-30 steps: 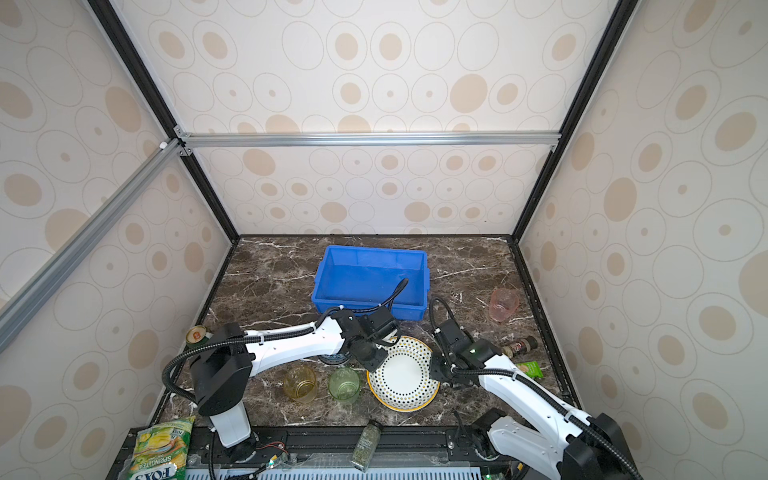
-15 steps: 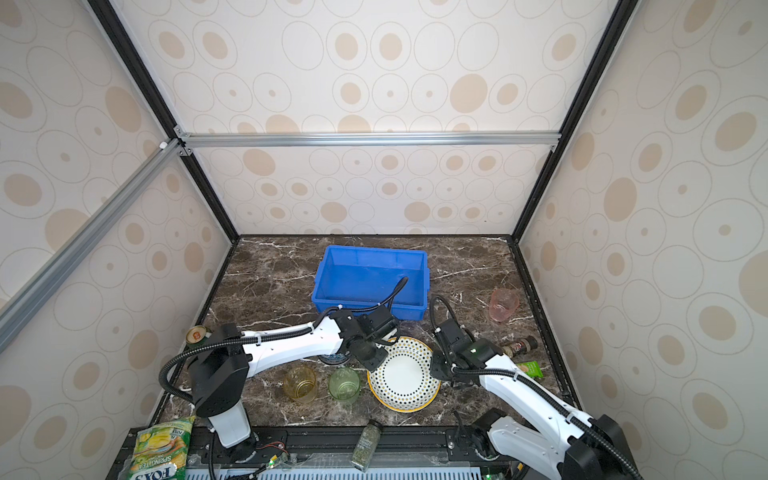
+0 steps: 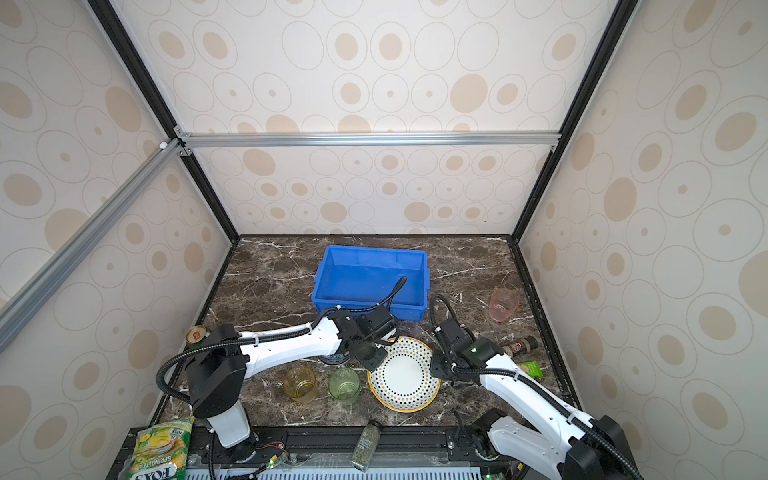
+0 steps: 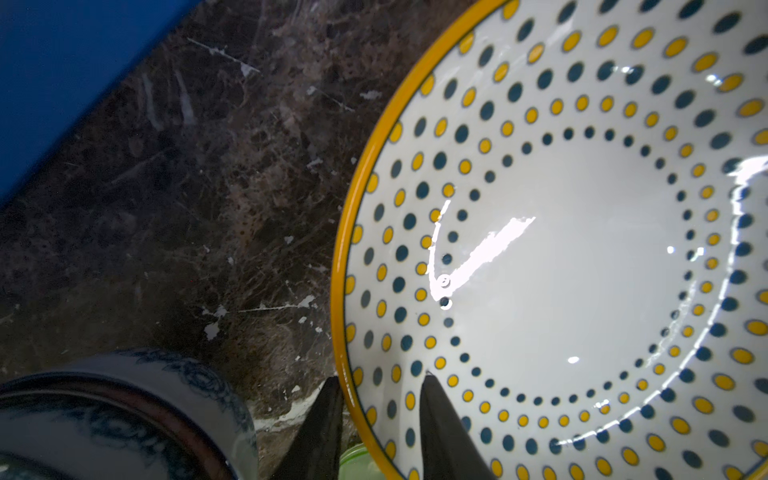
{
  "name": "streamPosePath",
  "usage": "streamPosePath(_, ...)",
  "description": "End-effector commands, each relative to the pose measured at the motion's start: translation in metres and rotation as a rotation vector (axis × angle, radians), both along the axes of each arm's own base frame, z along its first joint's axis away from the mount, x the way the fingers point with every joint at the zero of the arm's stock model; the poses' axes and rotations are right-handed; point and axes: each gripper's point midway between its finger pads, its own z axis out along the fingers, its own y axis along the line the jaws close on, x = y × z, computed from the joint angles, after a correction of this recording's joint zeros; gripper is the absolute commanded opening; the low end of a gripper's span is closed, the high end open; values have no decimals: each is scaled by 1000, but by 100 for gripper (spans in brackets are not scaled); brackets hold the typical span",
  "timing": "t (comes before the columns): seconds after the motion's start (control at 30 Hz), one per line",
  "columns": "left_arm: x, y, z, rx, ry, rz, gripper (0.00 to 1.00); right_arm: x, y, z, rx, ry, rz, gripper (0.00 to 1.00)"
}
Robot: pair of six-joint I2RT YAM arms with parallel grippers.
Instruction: Place the mixed dishes into the plastic bin
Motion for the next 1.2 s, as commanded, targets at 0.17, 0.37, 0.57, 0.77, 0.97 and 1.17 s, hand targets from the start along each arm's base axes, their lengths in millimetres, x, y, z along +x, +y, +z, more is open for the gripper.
streamPosePath(0.17,-3,-2,15,-43,-18,11,32,-5,6,-9,4,41,8,8)
streamPosePath(0.37,-6,-1,14,-40,-9,11,33,-5,6,-12,-3,41,12,7)
streamPosePath(0.57,-6,3,14,-29,-2,27,37,-5,9,-15,15,45,11,7)
streamPosePath(0.77,-8,7,8,-10,24,35,37,-5,13,-16,28,45,13,7)
streamPosePath(0.97,-9,8,2,-5,49,37,35,-6,15,-17,41,43,10,7)
streamPosePath(1.17,-10,9,-7,1,73,41,34,-8,17,-18,51,45,8,7)
